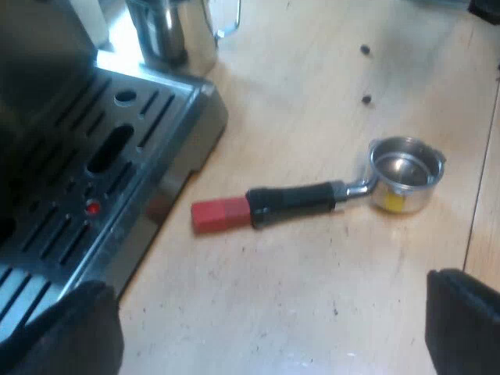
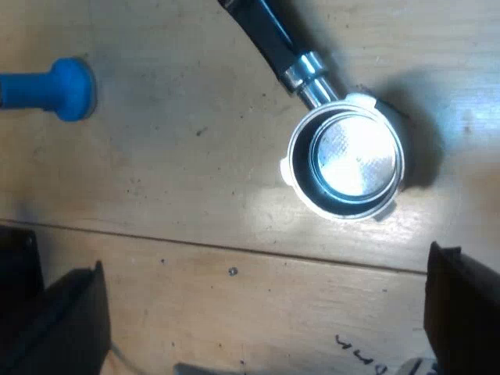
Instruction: Put the handle in the coffee machine
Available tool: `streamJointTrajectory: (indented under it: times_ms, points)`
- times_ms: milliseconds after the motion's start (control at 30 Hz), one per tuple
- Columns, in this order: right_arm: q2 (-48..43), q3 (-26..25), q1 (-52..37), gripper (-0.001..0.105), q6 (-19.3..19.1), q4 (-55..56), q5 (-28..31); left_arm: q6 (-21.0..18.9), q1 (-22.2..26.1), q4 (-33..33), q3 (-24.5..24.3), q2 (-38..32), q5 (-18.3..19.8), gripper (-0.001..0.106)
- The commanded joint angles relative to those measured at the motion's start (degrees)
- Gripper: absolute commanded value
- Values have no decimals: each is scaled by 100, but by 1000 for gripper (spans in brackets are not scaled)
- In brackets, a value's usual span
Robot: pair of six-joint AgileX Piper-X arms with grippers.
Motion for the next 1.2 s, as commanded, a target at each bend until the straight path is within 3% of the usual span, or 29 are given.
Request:
streamJointTrajectory:
  times_ms: [33, 133, 233, 267, 300, 467, 567, 700, 933, 1200]
  points:
    - [329, -81, 629, 82, 1269, -329, 412, -9, -28, -100, -49, 213, -51, 80]
    - [614, -81, 1127, 82, 1915, -485, 584, 81, -28, -101, -49, 395, -51, 80]
    - [722, -81, 1334, 82, 2069, -493, 678, 203, -28, -101, -49, 450, -51, 80]
    - [887, -81, 1576, 82, 2378, -513, 851, 280, -28, -101, -49, 472, -51, 80]
    - [1333, -81, 2150, 82, 3158, -512, 1328, 370, -28, -101, -49, 515, -51, 80]
    - [1760, -81, 2649, 82, 4253, -615, 1846, 743, -28, -101, -49, 611, -51, 80]
    - [2027, -81, 2817, 82, 5160, -644, 2312, 856, -28, -101, -49, 611, -51, 80]
    - [2227, -81, 2815, 82, 5620, -633, 2564, 1001, -71, -101, -49, 611, -42, 80]
    - [2513, -81, 2815, 82, 6343, -309, 2772, 1019, -677, -101, -49, 611, -49, 80]
    - [2708, -36, 2585, 82, 6305, -112, 2670, 965, -1146, -109, -49, 674, -133, 80]
